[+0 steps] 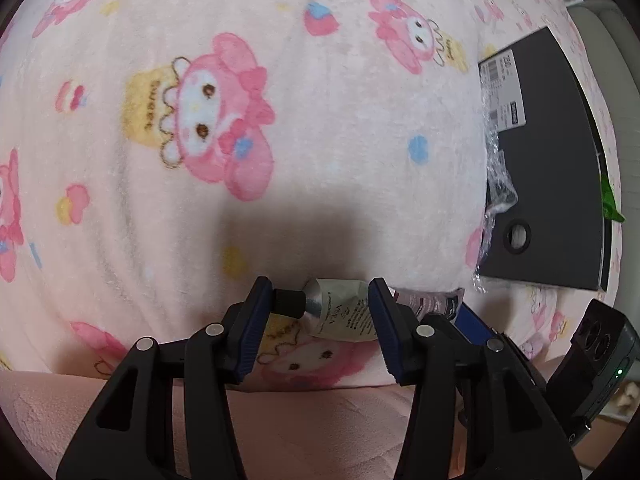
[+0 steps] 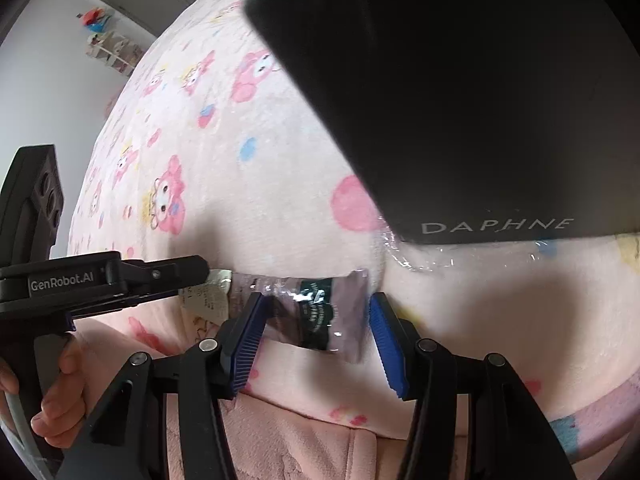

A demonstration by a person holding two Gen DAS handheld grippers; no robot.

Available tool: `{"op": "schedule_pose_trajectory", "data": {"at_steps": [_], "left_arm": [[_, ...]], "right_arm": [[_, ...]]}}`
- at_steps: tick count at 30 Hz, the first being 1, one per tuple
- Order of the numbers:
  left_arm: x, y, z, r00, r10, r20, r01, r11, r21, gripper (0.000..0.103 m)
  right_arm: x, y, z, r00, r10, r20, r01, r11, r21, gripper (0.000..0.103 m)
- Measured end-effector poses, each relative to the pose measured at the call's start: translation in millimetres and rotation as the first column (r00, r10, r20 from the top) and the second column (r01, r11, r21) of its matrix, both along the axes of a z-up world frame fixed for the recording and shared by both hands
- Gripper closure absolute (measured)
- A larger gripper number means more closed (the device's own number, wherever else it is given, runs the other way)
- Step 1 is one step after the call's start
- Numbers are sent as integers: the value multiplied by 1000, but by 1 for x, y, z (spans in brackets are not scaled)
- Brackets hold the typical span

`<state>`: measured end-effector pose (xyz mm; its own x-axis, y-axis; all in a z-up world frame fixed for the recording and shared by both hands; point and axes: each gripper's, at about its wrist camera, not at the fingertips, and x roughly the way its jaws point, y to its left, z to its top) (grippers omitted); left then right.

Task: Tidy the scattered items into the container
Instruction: 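Carry the tube sideways in the left gripper over the black box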

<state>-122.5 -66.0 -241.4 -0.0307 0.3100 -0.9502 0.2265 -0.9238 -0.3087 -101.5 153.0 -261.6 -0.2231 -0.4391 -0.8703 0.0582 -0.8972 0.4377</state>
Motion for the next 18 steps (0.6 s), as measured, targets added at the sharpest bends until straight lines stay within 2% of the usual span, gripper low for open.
{"op": "schedule_pose_trajectory", "data": {"at_steps": [7, 10, 14, 18], "left_arm": [[4, 0, 13, 999, -2, -51, 3, 1000, 19, 53], [9, -2, 32, 996, -4, -92, 7, 1000, 28, 53], [16, -5, 58, 989, -7, -149, 13, 999, 38, 53], [23, -7, 84, 979, -9, -205, 19, 999, 48, 53]], "right_arm": [[3, -3, 6, 1000, 15, -27, -15, 1000, 13, 55], [7, -3, 15, 999, 25, -41, -24, 1000, 17, 55], [16, -3, 40, 993, 64, -99, -65, 998, -7, 55], [17, 1, 76, 983, 49, -178, -56, 998, -37, 55]]}}
